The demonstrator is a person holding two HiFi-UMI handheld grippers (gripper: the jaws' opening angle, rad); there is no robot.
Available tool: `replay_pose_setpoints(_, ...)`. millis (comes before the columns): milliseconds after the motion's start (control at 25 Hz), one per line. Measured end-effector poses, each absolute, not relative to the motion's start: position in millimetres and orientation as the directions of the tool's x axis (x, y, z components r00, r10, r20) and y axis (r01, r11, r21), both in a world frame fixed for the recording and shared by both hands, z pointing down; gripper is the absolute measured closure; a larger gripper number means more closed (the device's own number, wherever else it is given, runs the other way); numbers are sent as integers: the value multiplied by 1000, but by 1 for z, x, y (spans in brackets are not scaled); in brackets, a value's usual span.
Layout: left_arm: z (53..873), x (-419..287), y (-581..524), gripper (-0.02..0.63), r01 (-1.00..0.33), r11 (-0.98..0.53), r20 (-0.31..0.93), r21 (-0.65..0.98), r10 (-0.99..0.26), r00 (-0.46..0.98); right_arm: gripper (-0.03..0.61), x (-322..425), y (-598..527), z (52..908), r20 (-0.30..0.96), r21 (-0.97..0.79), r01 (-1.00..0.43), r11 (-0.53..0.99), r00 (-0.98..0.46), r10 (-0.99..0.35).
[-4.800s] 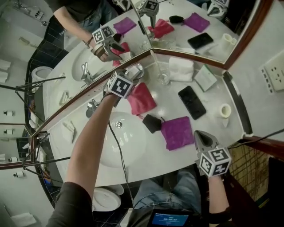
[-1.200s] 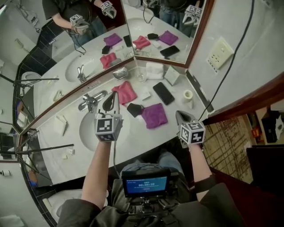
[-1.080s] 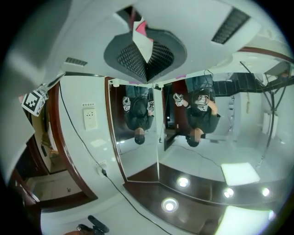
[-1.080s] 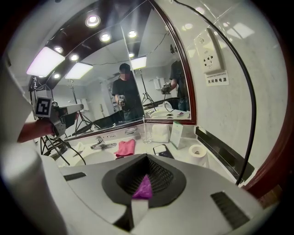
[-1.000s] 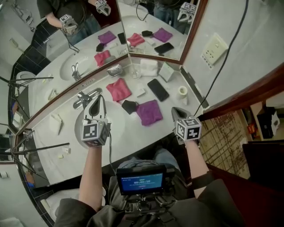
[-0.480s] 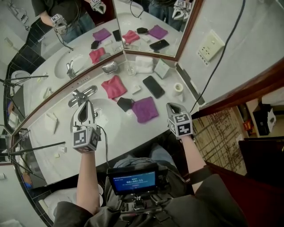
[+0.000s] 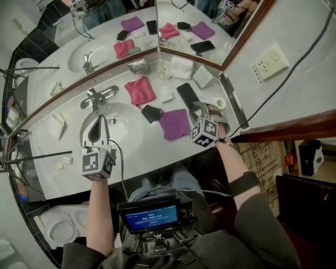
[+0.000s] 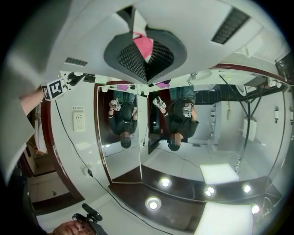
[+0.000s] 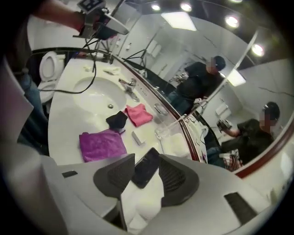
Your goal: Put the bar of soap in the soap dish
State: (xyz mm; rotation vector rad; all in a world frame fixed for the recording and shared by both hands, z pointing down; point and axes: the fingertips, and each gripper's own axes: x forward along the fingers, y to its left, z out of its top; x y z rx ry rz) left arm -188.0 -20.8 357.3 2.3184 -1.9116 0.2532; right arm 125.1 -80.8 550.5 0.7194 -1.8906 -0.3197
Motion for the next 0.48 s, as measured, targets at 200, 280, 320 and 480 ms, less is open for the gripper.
replay_pose_setpoints(200, 366, -200, -16, 614, -991, -131, 218, -37, -969, 120, 332, 82, -119, 587, 815, 520, 9, 854, -307, -492)
replay_pose_setpoints(280, 371, -203, -16, 614, -994, -105, 223, -35, -970, 94, 309, 66, -137, 604, 844, 496, 126, 859, -301, -443)
replay_pose_setpoints(320, 376, -204, -15, 614, -996, -86, 228, -34, -971, 76, 291, 59, -144, 612, 860, 477, 180, 860, -297, -415)
replay_pose_setpoints(480, 389, -200, -21, 614, -997, -64, 238, -31, -970, 55, 256, 37, -166, 643, 909, 400, 328, 856, -263, -324)
